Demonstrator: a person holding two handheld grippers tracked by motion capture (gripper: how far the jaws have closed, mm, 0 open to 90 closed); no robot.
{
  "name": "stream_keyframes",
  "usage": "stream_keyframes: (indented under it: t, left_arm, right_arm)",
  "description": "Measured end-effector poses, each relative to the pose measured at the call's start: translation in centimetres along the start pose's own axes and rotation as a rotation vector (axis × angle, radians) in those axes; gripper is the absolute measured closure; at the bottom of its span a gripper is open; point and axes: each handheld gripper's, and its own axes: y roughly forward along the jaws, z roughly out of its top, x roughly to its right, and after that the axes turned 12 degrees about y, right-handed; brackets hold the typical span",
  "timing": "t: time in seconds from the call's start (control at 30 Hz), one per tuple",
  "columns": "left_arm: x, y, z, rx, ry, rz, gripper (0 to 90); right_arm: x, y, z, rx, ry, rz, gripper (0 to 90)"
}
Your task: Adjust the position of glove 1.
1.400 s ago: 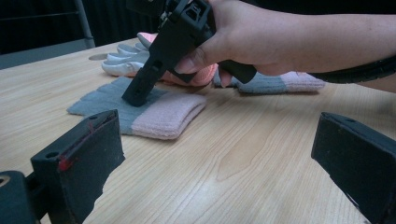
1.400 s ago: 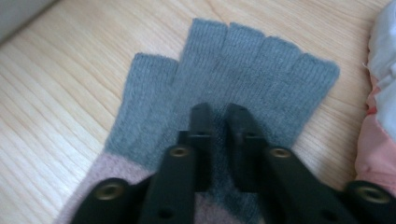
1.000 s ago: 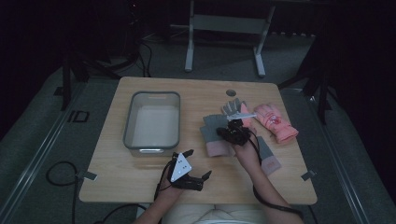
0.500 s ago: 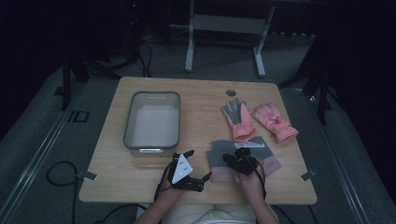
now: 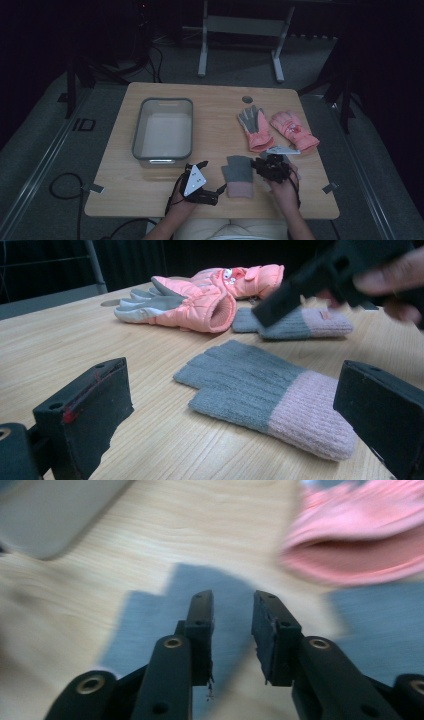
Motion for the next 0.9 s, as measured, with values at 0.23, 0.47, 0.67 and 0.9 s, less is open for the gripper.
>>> stream_keyframes:
  t: [0.23, 0.47, 0.67, 0.9]
  left_arm:
    - [0.1, 0.0, 0.0, -0.001, 0.001, 0.0, 1.4]
    - [0.0, 0.1, 0.0, -0.001, 0.001, -0.001, 1.4]
    - [0.1, 0.0, 0.0, 0.005, 0.004, -0.002, 1.4]
    - [0.0, 0.0, 0.0, 0.008, 0.002, 0.003, 1.4]
  right_arm:
    - [5.0, -1.3, 1.4, -0.027, -0.148, -0.014, 67.4]
    - [8.9, -0.9, 1.2, -0.091, -0.225, -0.048, 64.1]
    - [10.7, -0.2, 1.0, -0.16, -0.221, -0.048, 62.0]
    - [10.8, -0.1, 0.4, -0.115, -0.086, -0.071, 84.2]
